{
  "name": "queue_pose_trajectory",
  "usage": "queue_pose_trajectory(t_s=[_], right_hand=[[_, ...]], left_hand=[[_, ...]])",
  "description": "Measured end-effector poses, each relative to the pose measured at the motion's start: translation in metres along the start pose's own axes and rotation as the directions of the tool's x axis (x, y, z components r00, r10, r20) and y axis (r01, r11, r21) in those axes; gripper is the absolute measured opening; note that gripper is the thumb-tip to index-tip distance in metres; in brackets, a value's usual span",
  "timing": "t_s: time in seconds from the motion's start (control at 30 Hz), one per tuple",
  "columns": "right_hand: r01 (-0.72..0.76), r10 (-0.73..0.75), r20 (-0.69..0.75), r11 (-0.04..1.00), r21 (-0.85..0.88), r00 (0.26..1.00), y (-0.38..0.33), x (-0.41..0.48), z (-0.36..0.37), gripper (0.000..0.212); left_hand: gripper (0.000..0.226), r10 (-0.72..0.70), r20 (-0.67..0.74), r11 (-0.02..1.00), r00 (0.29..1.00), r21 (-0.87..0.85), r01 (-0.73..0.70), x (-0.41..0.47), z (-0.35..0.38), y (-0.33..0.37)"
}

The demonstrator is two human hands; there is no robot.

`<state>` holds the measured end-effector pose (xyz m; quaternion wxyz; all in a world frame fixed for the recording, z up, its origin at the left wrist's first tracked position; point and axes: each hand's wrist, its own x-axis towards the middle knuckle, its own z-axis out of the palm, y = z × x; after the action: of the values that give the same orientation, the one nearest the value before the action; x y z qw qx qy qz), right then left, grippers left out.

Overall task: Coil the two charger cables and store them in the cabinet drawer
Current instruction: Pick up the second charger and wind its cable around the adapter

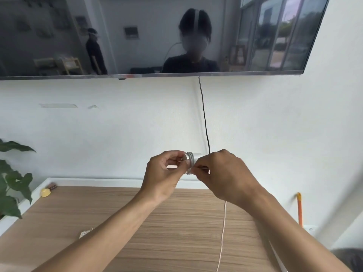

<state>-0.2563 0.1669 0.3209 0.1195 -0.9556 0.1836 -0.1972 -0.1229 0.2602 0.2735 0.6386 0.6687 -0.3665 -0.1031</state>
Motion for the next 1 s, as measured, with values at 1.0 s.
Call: queue_pose_trajectory(t_s=[1.0], right_hand=[[0.159,0.12,-0.497,0.861,0.483,0.86,0.035,0.009,0.053,0.038]], left_hand=[[0.034,-0.132,0.454,0.783,0.881,-0.497,0.374,-0.03,-0.032,0.054]])
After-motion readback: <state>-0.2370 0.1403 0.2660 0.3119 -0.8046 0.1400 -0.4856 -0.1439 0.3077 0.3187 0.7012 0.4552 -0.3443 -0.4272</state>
